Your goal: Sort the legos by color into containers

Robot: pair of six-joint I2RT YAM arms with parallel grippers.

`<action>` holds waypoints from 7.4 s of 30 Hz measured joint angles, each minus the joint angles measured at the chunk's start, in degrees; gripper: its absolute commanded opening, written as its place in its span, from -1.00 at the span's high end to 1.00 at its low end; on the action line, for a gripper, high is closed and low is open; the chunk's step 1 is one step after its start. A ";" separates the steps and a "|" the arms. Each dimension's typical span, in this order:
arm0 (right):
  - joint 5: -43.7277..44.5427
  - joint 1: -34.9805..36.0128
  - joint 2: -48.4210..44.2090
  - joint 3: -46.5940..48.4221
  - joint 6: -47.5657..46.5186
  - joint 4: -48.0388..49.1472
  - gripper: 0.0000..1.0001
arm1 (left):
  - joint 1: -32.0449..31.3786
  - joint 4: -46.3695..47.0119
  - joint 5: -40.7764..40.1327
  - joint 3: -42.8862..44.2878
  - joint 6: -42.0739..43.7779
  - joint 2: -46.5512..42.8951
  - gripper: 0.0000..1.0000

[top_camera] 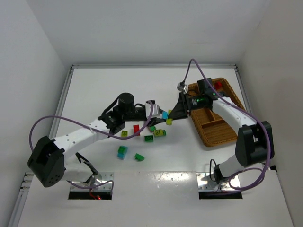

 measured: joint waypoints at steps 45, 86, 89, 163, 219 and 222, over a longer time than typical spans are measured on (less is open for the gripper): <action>87.03 -9.44 17.46 23.82 7.78 -11.89 0.54 | 4.15 -37.53 -43.28 26.97 -44.30 17.40 1.00; 95.38 -12.74 -34.93 -6.71 24.90 -14.69 -0.55 | -0.83 -25.66 -19.52 83.76 -58.51 68.89 1.00; 96.74 -12.74 -40.00 -7.93 26.25 -17.57 -0.55 | -1.55 -19.93 -19.28 85.42 -60.87 71.97 1.00; 77.96 54.36 21.44 10.75 -3.34 1.64 -0.03 | 32.92 -49.27 -52.54 11.21 -58.47 1.70 -0.99; 72.41 54.75 30.64 21.18 15.34 -9.29 -0.24 | 34.88 -46.97 -49.00 7.39 -54.99 -1.44 -0.99; 74.42 55.21 31.21 22.27 15.37 -10.69 -0.24 | 34.88 -46.97 -49.03 7.39 -54.99 -1.44 -0.99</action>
